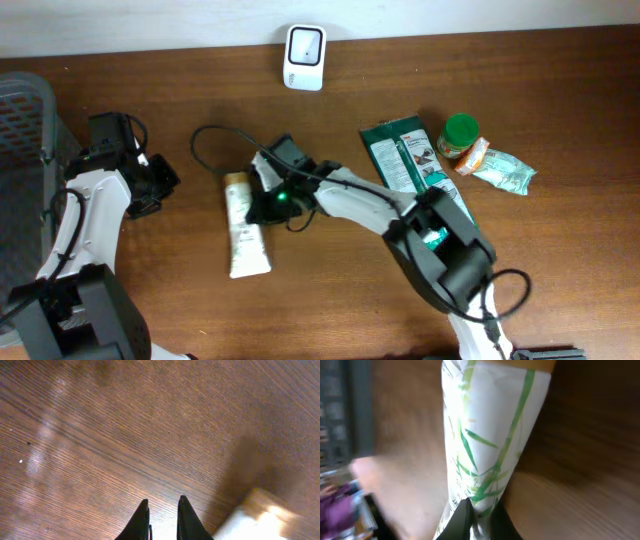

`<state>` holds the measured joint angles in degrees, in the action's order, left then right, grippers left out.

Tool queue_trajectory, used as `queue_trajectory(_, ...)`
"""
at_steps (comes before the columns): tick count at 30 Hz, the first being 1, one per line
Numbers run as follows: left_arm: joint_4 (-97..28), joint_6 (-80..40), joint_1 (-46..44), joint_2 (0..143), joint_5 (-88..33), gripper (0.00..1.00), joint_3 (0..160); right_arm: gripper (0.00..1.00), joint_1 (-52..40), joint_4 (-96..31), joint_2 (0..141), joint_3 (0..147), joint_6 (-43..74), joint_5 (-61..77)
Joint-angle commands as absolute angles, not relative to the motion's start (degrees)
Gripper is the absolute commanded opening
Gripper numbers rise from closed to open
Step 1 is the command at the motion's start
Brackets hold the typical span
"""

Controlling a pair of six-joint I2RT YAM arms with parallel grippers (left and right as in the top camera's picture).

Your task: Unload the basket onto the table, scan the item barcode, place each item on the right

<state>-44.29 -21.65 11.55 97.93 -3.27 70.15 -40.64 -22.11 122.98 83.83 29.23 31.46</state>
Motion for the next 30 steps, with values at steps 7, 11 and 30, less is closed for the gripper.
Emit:
queue_trajectory(7,-44.4,-20.8,11.9,97.7,-3.9,0.12,70.1,0.04,-40.2,-51.8,113.0,93.0,20.3,-6.4)
queue_trajectory(11,-44.5,-20.8,11.9,97.7,-3.9,0.13,70.1,0.38,-37.3,-53.6,113.8,92.9,15.5,1.8)
queue_trajectory(30,-45.0,-20.8,11.9,97.7,-3.7,0.2,70.1,0.36,-28.5,-41.6,125.9,82.6,21.1,37.8)
